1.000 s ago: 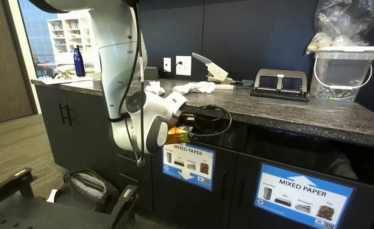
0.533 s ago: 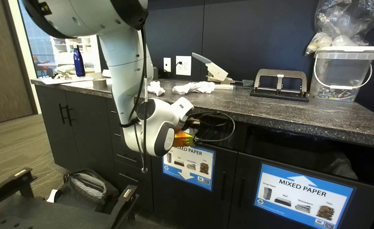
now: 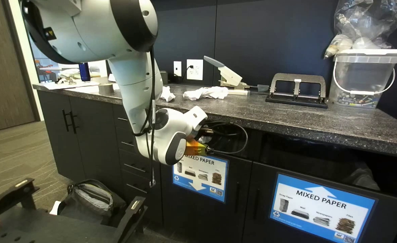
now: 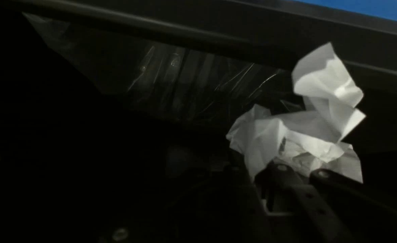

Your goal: Place one paper from the counter inside the waste bin on the right, place four papers from the counter inside the bin on the left

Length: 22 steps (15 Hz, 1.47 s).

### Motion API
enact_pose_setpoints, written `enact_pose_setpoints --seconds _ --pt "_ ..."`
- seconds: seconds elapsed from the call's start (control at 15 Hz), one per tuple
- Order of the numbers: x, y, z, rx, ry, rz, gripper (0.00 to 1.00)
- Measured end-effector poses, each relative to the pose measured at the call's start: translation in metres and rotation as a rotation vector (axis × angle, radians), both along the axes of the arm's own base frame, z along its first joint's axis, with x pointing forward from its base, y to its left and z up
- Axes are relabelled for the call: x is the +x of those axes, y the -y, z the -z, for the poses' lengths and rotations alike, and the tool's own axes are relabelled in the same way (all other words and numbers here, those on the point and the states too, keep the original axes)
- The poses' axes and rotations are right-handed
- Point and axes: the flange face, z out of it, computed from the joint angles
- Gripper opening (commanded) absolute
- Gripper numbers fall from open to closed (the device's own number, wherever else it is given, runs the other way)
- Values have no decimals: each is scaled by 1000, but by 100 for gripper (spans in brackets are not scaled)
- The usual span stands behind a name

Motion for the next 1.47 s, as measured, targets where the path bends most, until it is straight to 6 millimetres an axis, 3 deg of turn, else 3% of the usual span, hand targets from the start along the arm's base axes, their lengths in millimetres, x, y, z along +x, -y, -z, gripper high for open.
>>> enact_pose_setpoints --seconds 0.13,0.2,0.33,0.8,1.47 --pt "4 0 2 1 9 7 8" --pt "5 -1 -1 1 13 7 38" --pt "8 0 -5 2 20 9 44" --pt "11 1 -8 -1 30 14 97" --pt "8 -7 0 -12 -104 -52 100"
